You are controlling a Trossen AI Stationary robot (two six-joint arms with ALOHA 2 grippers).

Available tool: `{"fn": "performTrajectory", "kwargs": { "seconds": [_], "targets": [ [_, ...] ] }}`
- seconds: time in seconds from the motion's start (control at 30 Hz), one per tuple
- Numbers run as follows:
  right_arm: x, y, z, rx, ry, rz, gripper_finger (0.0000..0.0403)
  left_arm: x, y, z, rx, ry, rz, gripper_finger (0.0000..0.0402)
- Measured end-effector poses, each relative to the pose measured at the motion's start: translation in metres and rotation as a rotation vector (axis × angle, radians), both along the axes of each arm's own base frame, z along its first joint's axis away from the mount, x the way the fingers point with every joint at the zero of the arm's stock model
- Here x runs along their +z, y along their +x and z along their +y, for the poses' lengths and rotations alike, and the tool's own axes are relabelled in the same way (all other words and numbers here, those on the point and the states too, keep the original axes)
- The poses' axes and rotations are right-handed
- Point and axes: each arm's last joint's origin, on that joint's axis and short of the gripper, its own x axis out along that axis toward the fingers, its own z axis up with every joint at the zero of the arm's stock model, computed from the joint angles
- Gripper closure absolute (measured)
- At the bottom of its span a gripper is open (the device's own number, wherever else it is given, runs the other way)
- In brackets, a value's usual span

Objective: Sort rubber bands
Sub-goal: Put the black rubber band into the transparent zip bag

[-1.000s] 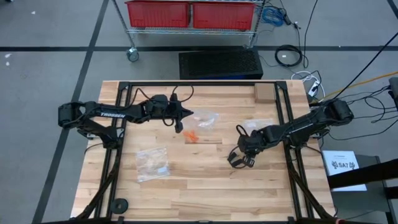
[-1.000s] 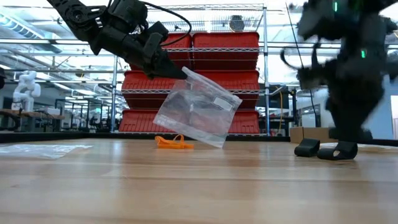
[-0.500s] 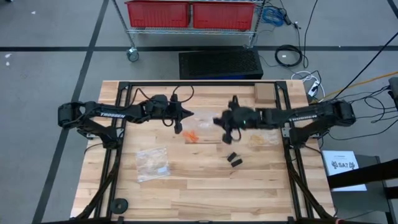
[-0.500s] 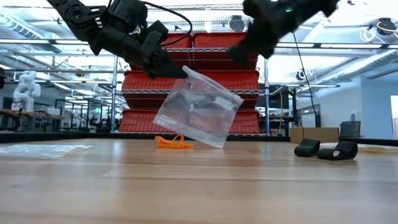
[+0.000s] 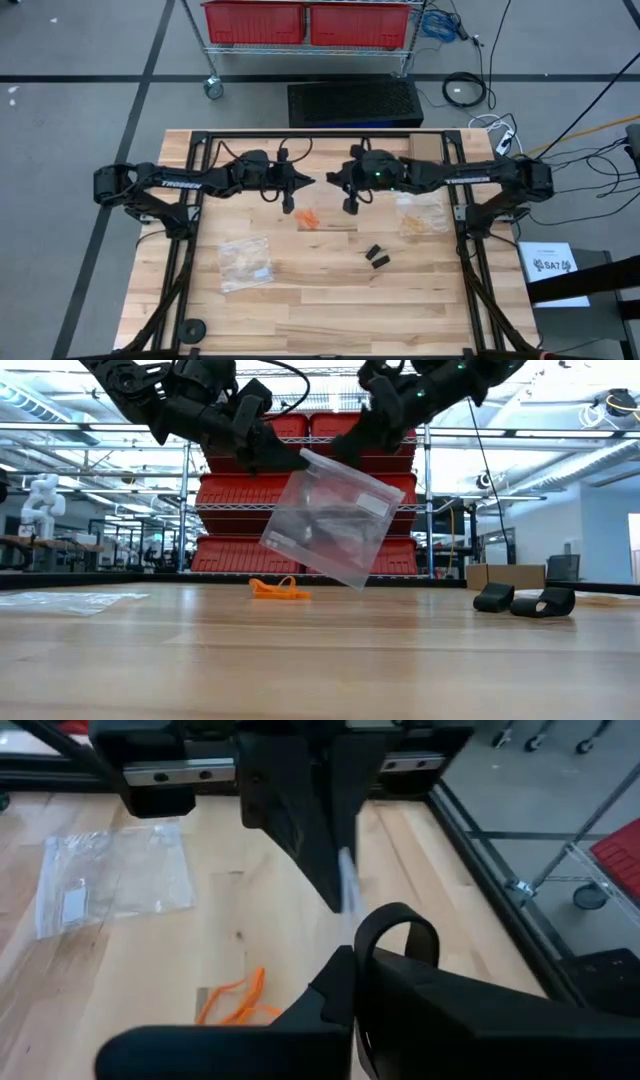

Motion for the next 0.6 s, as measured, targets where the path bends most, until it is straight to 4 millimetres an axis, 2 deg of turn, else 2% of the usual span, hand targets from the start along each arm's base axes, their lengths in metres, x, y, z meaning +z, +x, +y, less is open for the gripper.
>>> {"fn": "performTrajectory", "kwargs": {
  "seconds": [0.2, 0.6],
  "targets": [
    [0.0007, 0.0124, 0.0001, 0.002, 0.018, 0.048, 0.0403, -0.0003, -0.0001, 0.0000, 0.000, -0.001, 0.003, 0.0402],
    [-0.0056, 0.0116, -0.0041, -0.043, 0.065, 0.087, 0.0396, 0.0017, 0.0005, -0.0002, -0.013, 0.007, -0.017, 0.0402]
  ]
}}
